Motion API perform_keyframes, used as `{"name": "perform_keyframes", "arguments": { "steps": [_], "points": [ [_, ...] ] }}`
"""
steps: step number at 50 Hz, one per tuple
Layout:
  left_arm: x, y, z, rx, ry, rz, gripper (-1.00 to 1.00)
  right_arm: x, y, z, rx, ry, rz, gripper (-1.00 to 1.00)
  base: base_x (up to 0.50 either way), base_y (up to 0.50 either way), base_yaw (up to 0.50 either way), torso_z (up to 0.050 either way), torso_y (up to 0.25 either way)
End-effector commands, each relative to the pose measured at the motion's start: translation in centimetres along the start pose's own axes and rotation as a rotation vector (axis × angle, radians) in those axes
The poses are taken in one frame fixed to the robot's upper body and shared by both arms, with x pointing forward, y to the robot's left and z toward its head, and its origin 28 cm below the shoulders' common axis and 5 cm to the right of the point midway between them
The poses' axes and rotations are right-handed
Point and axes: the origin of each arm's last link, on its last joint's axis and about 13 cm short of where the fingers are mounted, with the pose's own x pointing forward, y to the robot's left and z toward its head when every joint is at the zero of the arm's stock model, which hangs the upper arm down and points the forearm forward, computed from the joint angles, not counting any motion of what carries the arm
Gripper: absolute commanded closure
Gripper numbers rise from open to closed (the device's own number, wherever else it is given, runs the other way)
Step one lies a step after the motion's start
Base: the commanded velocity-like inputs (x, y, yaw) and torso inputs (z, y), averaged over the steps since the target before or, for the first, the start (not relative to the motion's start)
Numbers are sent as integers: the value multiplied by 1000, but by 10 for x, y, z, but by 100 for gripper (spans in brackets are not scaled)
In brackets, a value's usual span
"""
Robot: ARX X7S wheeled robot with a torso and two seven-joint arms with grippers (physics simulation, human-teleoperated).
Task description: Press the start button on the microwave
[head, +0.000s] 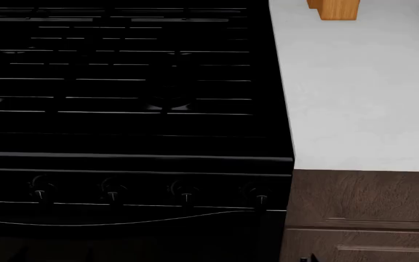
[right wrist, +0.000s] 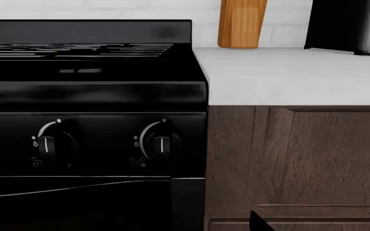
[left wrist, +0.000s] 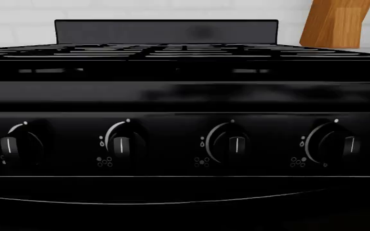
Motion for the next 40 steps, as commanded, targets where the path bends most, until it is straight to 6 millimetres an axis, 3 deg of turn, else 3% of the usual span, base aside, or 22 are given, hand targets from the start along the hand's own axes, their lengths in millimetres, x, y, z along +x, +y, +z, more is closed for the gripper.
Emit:
{"name": "perform_keyframes", "arguments": {
  "steps": [1, 22, 25, 30, 34, 40],
  "points": [
    [0, 0, 0, 0, 0, 0, -100, 0, 0, -2, 0, 0, 0, -100, 0, 0, 0, 0, 0],
    [-3, 3, 2, 30, -20, 12, -100, -1, 4, 5, 5, -15, 20, -100, 0, 0, 0, 0, 0],
    [-4, 2, 12, 28, -49, 9, -100, -3, 5, 16, -1, -48, 24, -100, 0, 0, 0, 0, 0],
    [-7, 3, 51, 22, -155, -6, -100, -7, 4, 54, -22, -158, 23, -100, 0, 0, 0, 0, 0],
    [-6, 4, 71, 48, -217, -7, -100, -9, 5, 74, -39, -213, 39, -100, 0, 0, 0, 0, 0],
    [5, 6, 101, 44, -231, 29, -100, -2, 4, 102, -86, -245, 79, -100, 0, 0, 0, 0, 0]
  ]
}}
